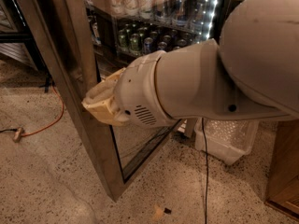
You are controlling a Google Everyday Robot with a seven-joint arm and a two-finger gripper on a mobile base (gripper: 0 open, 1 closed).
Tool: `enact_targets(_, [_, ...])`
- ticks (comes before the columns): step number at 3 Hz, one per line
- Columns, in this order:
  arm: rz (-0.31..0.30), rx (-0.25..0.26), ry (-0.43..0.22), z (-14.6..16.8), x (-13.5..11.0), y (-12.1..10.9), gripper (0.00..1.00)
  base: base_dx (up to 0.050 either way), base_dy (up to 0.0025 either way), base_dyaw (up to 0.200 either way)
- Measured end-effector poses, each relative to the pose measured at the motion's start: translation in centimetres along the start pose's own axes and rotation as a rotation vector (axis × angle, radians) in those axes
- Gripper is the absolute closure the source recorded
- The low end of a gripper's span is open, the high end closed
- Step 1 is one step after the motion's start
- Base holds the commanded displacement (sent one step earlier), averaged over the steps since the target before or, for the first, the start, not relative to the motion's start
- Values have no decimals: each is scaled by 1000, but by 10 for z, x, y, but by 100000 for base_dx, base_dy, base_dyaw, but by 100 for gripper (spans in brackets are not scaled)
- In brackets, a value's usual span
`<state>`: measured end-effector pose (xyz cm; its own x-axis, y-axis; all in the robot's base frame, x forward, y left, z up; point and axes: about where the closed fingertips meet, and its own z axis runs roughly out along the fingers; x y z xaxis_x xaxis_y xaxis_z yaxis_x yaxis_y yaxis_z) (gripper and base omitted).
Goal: Close right fridge door
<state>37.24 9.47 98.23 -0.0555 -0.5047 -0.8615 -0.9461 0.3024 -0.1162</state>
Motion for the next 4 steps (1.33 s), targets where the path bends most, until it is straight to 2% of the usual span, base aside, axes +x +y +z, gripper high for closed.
enact_targets(1, [32,103,-1,-2,4,-14,100,0,0,0])
enact_targets(2, [25,184,-31,-6,-8,-31,100,0,0,0])
enact_targets(3, [25,184,-31,-6,-8,-31,100,1,1,10809])
enact_targets(4, [25,184,-31,-6,-8,-31,100,0,0,0])
